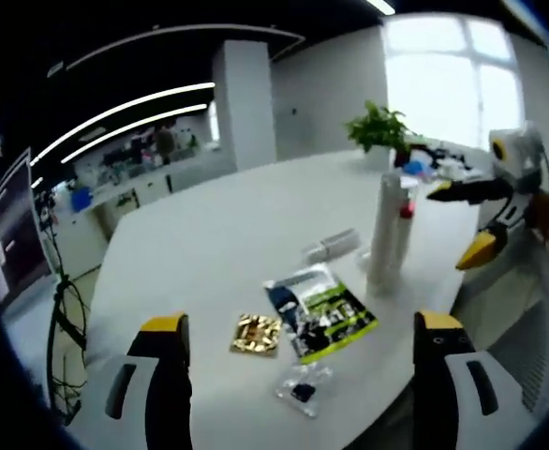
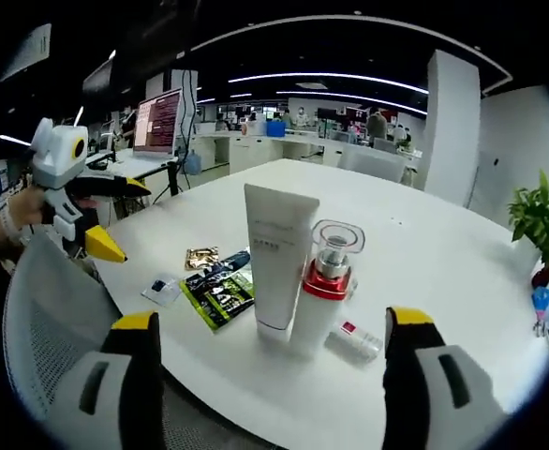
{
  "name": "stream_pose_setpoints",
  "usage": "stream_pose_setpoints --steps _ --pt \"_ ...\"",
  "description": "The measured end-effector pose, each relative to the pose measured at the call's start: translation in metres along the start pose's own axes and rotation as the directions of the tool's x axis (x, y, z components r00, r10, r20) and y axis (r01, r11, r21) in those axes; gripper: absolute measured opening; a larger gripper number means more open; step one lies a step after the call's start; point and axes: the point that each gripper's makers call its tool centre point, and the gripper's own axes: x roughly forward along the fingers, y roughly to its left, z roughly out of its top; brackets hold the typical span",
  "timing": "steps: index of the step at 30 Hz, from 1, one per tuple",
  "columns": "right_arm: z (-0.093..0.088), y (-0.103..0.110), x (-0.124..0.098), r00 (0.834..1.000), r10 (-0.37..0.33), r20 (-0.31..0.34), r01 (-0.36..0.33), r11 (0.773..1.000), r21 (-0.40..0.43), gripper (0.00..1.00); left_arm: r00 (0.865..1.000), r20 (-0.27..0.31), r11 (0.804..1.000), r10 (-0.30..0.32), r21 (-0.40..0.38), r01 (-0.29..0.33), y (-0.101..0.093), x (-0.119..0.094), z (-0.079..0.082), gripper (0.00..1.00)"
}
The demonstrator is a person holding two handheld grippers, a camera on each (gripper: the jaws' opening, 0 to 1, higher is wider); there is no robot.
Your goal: Arrange the skincare products in the storage area until every visible bottle or jar stands upright without overlapping.
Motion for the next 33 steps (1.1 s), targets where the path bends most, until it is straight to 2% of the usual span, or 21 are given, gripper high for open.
stream_pose_setpoints --steps 3,8,11,13,16,23,25,33 --pt "-0.009 0.002 0.003 0.999 0.001 -0.046 0.000 0.999 0.035 0.99 1.000 -0.010 1.000 -0.006 -0.009 0.006 0.002 0.002 -0.002 0.97" --pt "-0.014 0.009 0.007 0.998 0.022 -0.059 -0.019 0.998 0.059 0.99 0.999 -0.047 1.000 -0.014 0.007 0.014 0.009 0.009 -0.006 0.97" --pt "-0.016 0.014 0.010 0.997 0.032 -0.071 -0.028 0.998 0.059 0.99 0.999 -0.047 1.000 -0.018 0.012 0.019 0.013 0.016 -0.001 0.97" --pt "-0.015 0.019 0.012 0.996 0.048 -0.071 -0.043 0.997 0.069 0.96 0.999 -0.045 1.000 -0.019 0.022 0.020 0.016 0.021 0.002 0.97" --pt "-0.013 0.028 0.017 0.994 0.082 -0.066 -0.074 0.991 0.114 0.94 0.998 -0.057 0.999 -0.042 0.026 0.044 0.016 0.033 0.004 0.97" --pt "-0.013 0.040 0.030 0.990 0.111 -0.084 -0.102 0.989 0.106 0.82 0.994 -0.086 0.996 -0.068 0.051 0.072 0.020 0.056 0.007 0.97" --pt "-0.012 0.043 0.033 0.989 0.126 -0.081 -0.117 0.988 0.103 0.76 0.993 -0.091 0.995 -0.074 0.054 0.079 0.022 0.063 0.008 0.97" --pt "-0.013 0.058 0.046 0.981 0.168 -0.101 -0.158 0.983 0.094 0.62 0.992 -0.096 0.995 -0.087 0.033 0.090 0.030 0.087 0.009 0.97"
